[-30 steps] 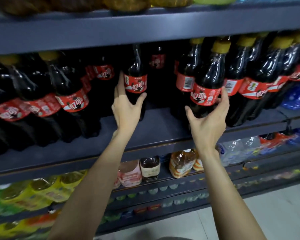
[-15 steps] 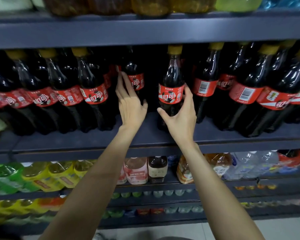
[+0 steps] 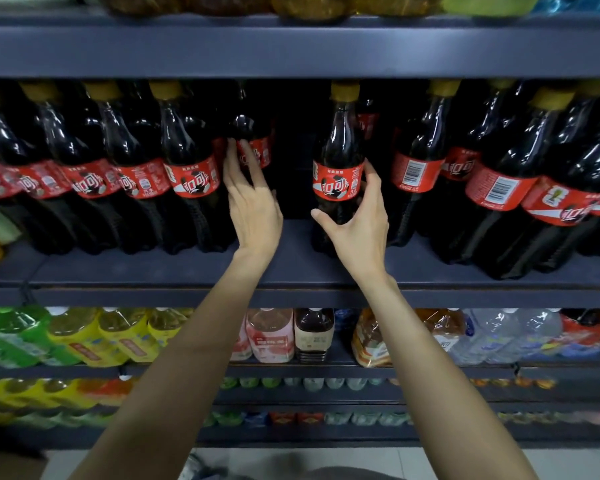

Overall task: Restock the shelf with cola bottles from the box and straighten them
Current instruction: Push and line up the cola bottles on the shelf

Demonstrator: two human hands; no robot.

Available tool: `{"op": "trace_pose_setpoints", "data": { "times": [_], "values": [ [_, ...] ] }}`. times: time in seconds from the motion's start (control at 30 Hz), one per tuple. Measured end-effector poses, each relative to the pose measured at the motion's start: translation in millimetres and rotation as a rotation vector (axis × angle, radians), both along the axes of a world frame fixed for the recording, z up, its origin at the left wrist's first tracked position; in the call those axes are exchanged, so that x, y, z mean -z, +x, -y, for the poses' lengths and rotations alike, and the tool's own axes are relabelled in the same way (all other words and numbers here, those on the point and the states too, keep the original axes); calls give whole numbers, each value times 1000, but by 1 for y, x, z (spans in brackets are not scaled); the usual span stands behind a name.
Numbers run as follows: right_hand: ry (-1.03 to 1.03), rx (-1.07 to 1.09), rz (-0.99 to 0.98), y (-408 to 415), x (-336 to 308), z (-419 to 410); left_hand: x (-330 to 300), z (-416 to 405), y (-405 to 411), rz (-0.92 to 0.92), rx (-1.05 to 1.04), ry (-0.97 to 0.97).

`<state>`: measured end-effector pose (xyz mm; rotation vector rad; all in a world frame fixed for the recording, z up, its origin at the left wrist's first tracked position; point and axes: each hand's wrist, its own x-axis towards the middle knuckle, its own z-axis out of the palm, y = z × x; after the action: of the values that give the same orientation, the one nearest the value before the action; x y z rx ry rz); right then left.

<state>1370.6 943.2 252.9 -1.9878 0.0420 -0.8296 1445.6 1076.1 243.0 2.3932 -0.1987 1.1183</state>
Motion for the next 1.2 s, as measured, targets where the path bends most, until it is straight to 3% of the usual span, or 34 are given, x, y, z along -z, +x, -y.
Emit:
{"op": "trace_pose_setpoints", "data": {
  "times": [0.1,0.17,0.27,0.4,0.5,0.77,0.93,1.03,1.2],
  "values": [
    [12,-78,-12,-1,1,-7,3,-10,-27,54,98,-24],
    [14,-149,-25,2,1,-19,6,-26,-46,187,137,-69],
    [10,-218,-45,9,-1,-47,10,-53,-57,310,72,-97],
    [-12,-217,-36,21,-3,-86,9,-75,-59,181,83,-180],
    [-52,-155,-26,31,-2,-102,10,-83,-60,144,136,-120],
    [-275,-135,15,27,-3,-75,21,-76,-57,121,33,-45],
    [-169,409,286,-7,13,-3,21,-55,-53,121,50,-90],
    [-86,606,204,-6,17,22,21,-43,-52,86,55,-121],
    [-77,675,63,11,9,35,21,-36,-53,62,58,-147]
  ]
}}
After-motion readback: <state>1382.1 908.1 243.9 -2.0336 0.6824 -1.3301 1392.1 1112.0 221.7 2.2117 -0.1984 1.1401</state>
